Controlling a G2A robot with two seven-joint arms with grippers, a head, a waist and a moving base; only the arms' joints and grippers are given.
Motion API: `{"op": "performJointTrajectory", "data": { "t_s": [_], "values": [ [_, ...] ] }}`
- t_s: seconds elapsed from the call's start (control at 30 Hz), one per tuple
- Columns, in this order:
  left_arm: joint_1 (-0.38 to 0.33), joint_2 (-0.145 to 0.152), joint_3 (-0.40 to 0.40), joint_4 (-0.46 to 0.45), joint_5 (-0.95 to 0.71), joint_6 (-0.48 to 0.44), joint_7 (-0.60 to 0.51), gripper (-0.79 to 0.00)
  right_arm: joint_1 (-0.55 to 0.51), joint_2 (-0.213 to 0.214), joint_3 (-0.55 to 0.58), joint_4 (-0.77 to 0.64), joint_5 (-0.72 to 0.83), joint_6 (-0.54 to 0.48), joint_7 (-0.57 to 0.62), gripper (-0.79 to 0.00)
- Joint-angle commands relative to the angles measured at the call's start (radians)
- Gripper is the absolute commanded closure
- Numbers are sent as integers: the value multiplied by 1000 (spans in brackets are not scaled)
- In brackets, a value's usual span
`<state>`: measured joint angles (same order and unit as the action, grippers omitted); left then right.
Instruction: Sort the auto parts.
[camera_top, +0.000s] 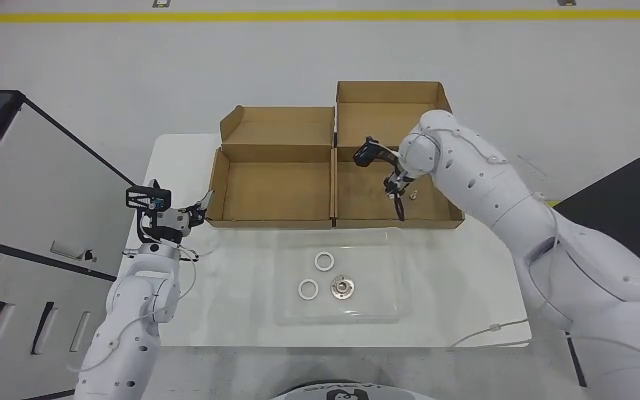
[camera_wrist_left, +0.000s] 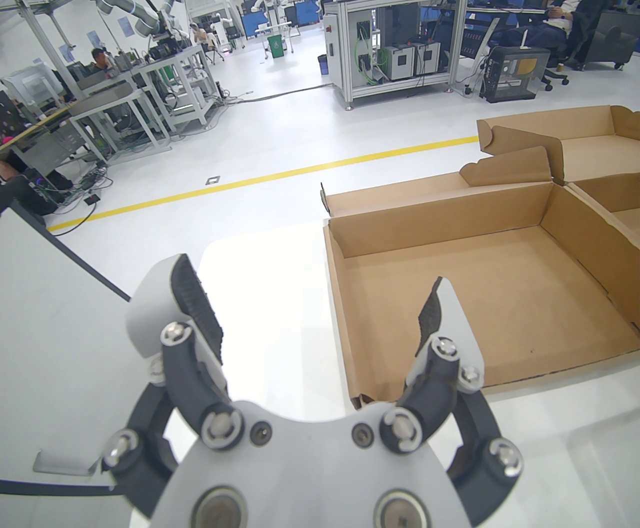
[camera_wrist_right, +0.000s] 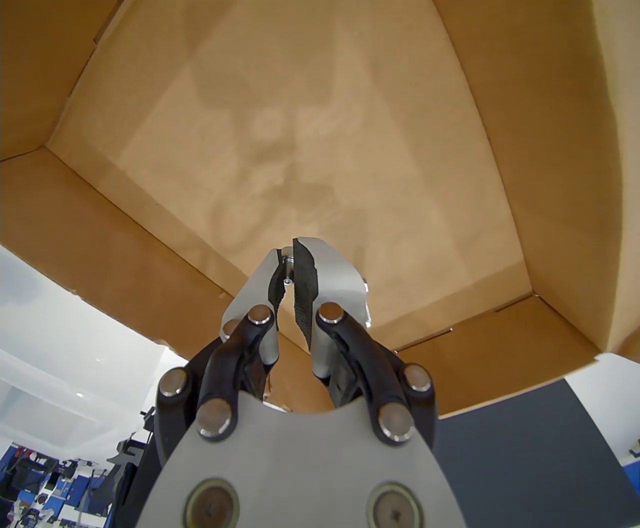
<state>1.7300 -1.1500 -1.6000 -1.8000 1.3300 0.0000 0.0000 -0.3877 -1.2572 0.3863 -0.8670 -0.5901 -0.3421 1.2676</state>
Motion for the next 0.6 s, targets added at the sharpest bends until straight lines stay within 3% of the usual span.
{"op": "performJointTrajectory", "data": {
  "t_s": [0.0, 0.57],
  "values": [
    [0, 0, 0, 0, 0, 0, 0, -785, 1, -6, -1, 11, -2, -1, -1, 0],
    [0, 0, 0, 0, 0, 0, 0, -785, 1, -55, -13, 114, -51, -19, -46, 0]
  ]
}}
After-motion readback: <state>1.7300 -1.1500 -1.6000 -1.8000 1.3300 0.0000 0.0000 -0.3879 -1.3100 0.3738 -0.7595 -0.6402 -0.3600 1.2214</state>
